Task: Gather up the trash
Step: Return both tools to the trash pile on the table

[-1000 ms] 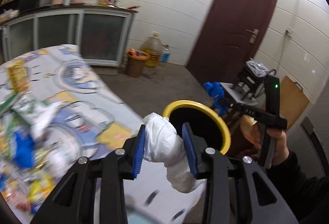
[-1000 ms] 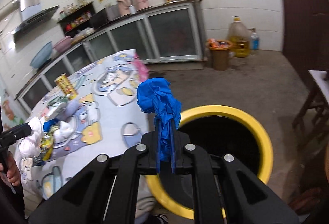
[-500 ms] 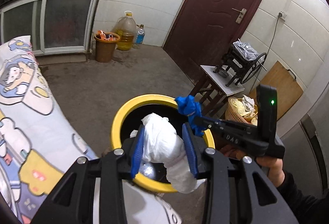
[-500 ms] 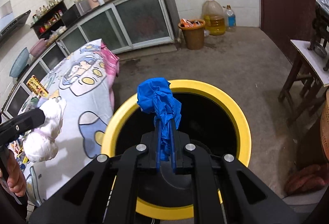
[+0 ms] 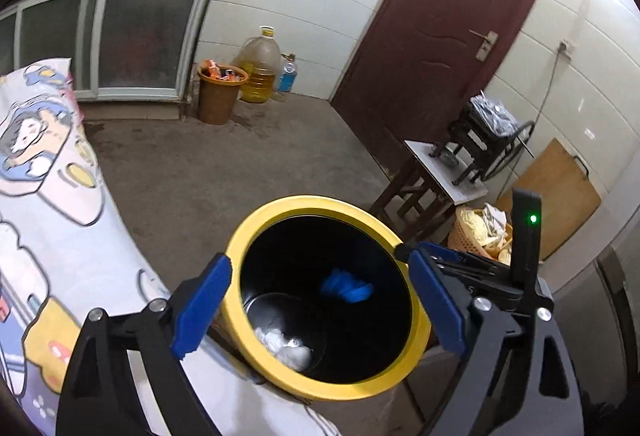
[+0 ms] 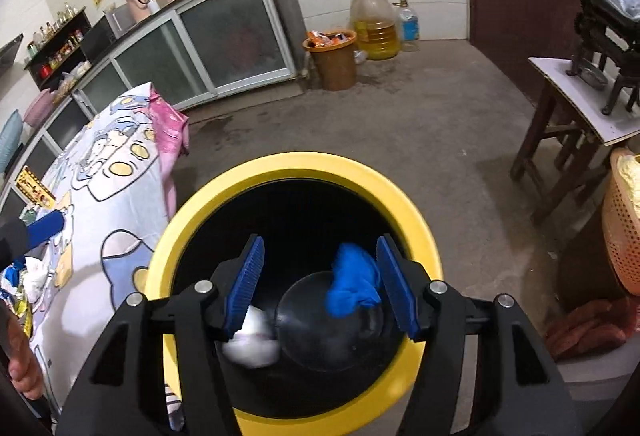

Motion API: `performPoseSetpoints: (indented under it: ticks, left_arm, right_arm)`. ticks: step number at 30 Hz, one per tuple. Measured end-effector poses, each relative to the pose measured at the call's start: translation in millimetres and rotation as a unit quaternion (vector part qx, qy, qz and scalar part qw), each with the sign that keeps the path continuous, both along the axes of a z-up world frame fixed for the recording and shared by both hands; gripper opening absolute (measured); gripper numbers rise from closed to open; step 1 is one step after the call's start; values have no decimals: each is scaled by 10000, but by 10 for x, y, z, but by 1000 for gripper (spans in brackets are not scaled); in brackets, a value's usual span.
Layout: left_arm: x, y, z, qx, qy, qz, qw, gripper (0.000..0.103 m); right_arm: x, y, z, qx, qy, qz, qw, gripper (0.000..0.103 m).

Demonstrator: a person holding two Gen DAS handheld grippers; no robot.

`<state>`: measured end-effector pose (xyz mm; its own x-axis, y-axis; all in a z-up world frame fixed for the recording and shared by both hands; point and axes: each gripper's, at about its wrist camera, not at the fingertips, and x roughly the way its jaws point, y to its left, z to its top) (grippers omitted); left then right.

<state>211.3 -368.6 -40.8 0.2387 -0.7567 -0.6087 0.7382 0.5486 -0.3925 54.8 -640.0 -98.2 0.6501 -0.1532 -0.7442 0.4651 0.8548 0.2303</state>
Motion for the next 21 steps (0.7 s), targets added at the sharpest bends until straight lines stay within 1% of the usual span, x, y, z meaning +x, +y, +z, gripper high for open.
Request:
performPoseSetpoints:
  ticks: [2, 6, 10, 11, 12, 13, 15, 17, 19, 21]
  left_arm:
    - [9, 119, 32, -50, -7, 90, 9999, 87]
    - [-71, 488, 128, -58, -298, 319, 9990, 88]
    - [-239, 953, 285, -41, -562, 455, 9974, 89]
    - [-315, 1143, 343, -46, -651, 517, 9965, 89]
    - [-370, 1274, 385, -42, -713, 545, 9960, 90]
    - [-416, 1390, 422, -34, -773, 580, 9953, 93]
    - [-546, 1751, 481, 33, -899, 815, 9926, 94]
    - [-644, 2144, 509, 71, -892, 1054, 9904, 94]
    - [-732, 2493, 521, 241, -931, 1369, 9859, 94]
    - [-818, 2911, 514, 470, -986, 1833, 9770, 95]
  right_arm:
    - [-30, -6, 1, 37, -16, -35, 10000, 57]
    - [-109, 72, 50, 51, -105, -16, 9999, 57]
    - [-136, 286, 169, 128, -399, 256, 9988, 57]
    - [-118, 342, 202, 138, -462, 347, 9982, 57]
    - [-97, 417, 245, 146, -539, 476, 9973, 57]
    - [-70, 503, 284, 151, -600, 611, 9962, 57]
    - [13, 750, 388, 172, -767, 1005, 9918, 57]
    - [127, 1020, 483, 179, -893, 1419, 9857, 57]
    - [251, 1271, 556, 193, -962, 1758, 9795, 57]
    - [408, 1596, 625, 261, -1033, 2231, 9690, 57]
